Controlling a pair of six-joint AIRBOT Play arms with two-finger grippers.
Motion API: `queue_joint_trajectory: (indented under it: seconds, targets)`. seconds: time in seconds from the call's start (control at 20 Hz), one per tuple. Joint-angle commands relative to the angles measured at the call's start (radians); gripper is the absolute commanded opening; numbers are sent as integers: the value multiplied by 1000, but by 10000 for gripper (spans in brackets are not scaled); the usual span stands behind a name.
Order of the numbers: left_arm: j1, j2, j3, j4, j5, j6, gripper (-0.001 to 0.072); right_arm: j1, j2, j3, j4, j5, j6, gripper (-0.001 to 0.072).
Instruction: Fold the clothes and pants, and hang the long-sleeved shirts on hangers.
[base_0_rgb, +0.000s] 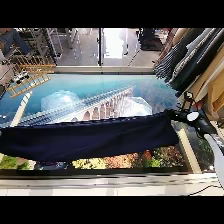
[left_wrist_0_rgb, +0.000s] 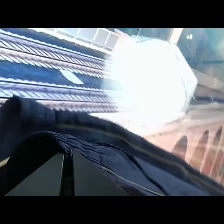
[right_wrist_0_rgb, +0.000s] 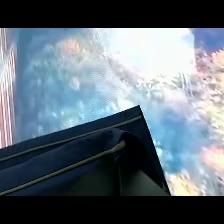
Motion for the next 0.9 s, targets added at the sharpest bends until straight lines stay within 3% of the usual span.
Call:
queue_joint_trajectory:
  seconds: [0.0, 0.05, 0.1, 0.15, 0.3, 0.4, 0.65, 0.85]
  targets:
    - [-43, -60, 1, -5, 80, -37, 32, 22, -90, 39, 65, -51, 1, 191]
    - [-44, -65, 2, -5, 81, -36, 207, 9, -89, 56, 66, 9, 7, 519]
    - [-42, -63, 2, -5, 82, -37, 441, -16, -89, 82, 61, 114, 49, 538]
    - [-30, -57, 2, -15, 81, -47, 524, -48, -88, 97, 60, 212, 69, 539]
    - [22, -4, 2, -97, 76, -77, 523, -188, -88, 102, 65, 486, 79, 539]
    - [43, 53, 2, -139, 77, -59, 523, -266, -89, 102, 64, 594, 67, 531]
    - [-12, 176, 2, -139, -14, 87, 523, -312, -126, 102, 78, 649, -2, 460]
    - [-90, 182, 1, -138, -149, 101, 523, -311, -203, 103, 117, 763, -55, 460]
